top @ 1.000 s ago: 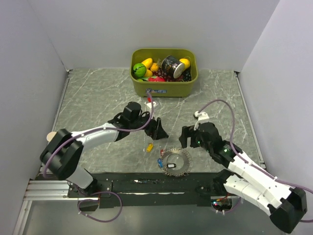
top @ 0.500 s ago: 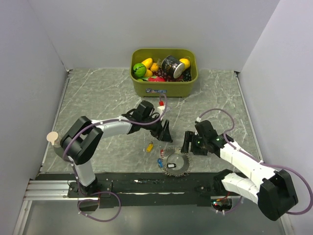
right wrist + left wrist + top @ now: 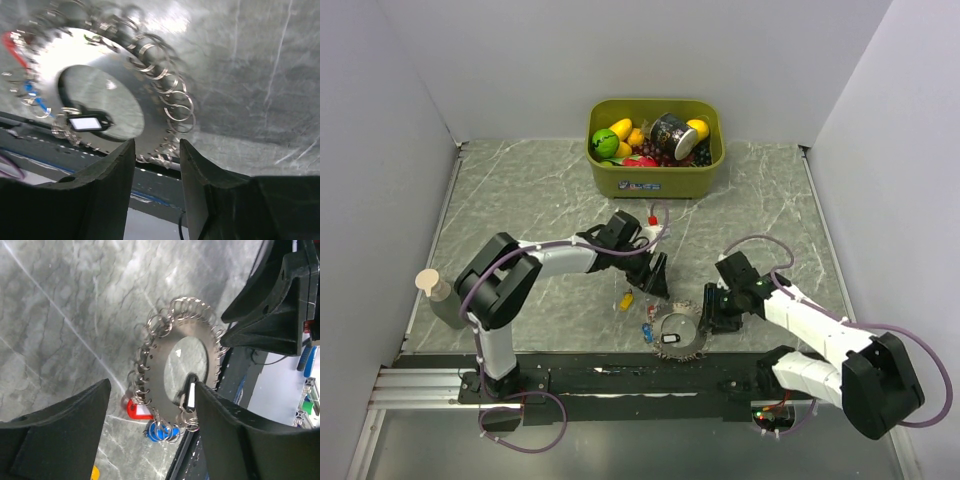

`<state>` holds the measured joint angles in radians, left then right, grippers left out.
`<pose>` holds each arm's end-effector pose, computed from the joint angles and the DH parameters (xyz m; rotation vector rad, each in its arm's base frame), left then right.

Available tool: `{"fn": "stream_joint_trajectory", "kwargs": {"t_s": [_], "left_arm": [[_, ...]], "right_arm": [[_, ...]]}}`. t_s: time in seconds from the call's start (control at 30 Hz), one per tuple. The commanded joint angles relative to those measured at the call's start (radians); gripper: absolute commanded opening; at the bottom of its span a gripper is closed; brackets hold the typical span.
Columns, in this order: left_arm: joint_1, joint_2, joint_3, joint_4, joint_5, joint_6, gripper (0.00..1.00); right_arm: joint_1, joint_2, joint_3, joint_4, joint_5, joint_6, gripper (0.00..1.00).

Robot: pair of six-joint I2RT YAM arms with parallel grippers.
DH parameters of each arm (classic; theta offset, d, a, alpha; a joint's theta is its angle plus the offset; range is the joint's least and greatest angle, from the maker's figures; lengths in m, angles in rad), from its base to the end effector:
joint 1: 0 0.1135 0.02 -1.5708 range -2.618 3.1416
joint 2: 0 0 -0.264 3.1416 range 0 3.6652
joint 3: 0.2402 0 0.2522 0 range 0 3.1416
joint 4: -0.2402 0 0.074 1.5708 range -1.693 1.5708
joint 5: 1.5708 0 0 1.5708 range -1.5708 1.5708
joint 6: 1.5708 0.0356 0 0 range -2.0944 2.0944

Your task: Put the keys on the keyring

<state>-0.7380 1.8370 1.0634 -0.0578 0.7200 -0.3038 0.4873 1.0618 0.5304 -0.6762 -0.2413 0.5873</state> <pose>0.2613 -0.2693 0.1655 0.9074 2.3965 -1.3169 0.1476 0.0878 0.1701 0.0804 2.8970 0.5741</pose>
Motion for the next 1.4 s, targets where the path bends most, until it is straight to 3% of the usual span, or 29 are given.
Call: {"fn": "stream_joint_trajectory", "kwargs": {"t_s": [0.0, 0.17, 0.5, 0.7, 0.83, 1.07, 1.1, 1.27, 1.3, 1.37], "left_arm": [[-0.018, 0.039, 0.050, -0.071, 0.001, 0.032, 0.70], [-0.032, 0.073, 0.063, -0.079, 0.021, 0.029, 0.56], [-0.040, 0.140, 0.110, -0.070, 0.067, 0.020, 0.40], [-0.040, 0.160, 0.115, -0.051, 0.085, 0.008, 0.20], [-0.038, 0.165, 0.115, -0.034, 0.075, -0.012, 0.01], [-0.020, 0.130, 0.087, 0.012, 0.033, -0.060, 0.01], [-0.011, 0.123, 0.081, 0.021, 0.024, -0.069, 0.01], [0.018, 0.088, 0.050, 0.052, 0.016, -0.097, 0.02], [0.022, 0.081, 0.043, 0.052, -0.005, -0.097, 0.20], [0.025, 0.039, 0.029, 0.079, -0.028, -0.098, 0.42]], "right_arm": [[-0.006, 0.027, -0.021, 0.010, -0.027, 0.023, 0.48], [-0.004, 0.078, -0.032, 0.070, -0.064, 0.023, 0.48], [-0.004, 0.211, -0.009, 0.168, -0.021, 0.011, 0.47], [-0.004, 0.297, 0.048, 0.208, 0.027, -0.015, 0.47], [-0.004, 0.366, 0.083, 0.247, 0.025, -0.029, 0.47], [-0.006, 0.470, 0.174, 0.241, 0.111, -0.084, 0.46], [-0.004, 0.481, 0.201, 0.236, 0.122, -0.092, 0.36], [-0.006, 0.535, 0.269, 0.207, 0.169, -0.121, 0.33], [-0.006, 0.537, 0.279, 0.204, 0.180, -0.122, 0.33], [-0.004, 0.540, 0.287, 0.202, 0.180, -0.129, 0.33]]}}
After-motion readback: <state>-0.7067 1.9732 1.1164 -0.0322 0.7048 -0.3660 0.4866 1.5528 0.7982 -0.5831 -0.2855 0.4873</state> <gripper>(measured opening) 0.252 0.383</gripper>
